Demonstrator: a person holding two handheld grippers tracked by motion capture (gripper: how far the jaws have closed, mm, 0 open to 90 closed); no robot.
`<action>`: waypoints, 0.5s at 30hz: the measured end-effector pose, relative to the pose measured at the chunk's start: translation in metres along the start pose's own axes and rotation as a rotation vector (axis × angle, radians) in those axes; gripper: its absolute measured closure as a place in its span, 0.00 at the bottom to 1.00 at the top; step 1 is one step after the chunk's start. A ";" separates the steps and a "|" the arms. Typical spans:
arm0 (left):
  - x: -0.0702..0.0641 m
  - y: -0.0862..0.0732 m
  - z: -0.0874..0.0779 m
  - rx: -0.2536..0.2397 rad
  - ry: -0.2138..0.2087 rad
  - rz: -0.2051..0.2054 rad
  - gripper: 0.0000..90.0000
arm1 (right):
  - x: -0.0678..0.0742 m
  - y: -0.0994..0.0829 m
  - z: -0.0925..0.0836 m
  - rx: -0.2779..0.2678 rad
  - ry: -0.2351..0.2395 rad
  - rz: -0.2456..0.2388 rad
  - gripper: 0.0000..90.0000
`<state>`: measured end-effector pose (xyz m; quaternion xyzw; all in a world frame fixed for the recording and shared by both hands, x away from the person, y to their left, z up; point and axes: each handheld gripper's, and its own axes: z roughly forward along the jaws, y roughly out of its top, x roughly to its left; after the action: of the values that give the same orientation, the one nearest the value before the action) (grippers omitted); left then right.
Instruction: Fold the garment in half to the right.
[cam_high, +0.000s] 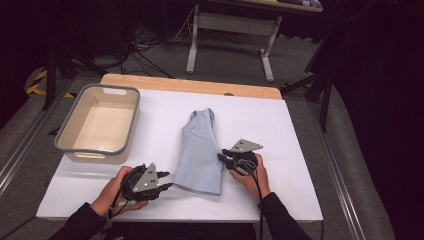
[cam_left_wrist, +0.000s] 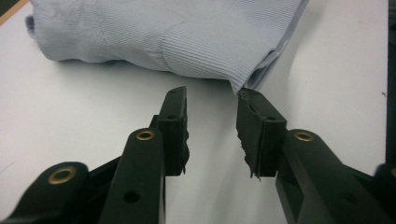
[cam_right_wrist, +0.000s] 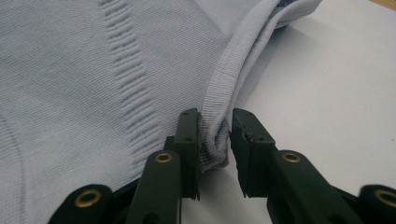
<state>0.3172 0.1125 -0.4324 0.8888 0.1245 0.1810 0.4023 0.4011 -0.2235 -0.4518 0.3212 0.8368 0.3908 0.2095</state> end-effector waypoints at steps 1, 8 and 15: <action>0.002 0.000 -0.003 -0.005 0.015 -0.009 0.69 | 0.000 0.000 0.000 -0.002 0.001 -0.001 0.80; 0.017 0.009 -0.003 -0.065 0.064 -0.078 0.70 | 0.001 0.001 0.000 -0.001 -0.003 0.000 0.80; 0.025 0.032 0.021 -0.103 0.071 -0.056 0.69 | 0.001 0.004 -0.003 -0.012 -0.034 -0.003 0.69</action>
<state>0.3511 0.0869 -0.4150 0.8560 0.1540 0.2075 0.4477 0.4002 -0.2225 -0.4472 0.3253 0.8312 0.3902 0.2260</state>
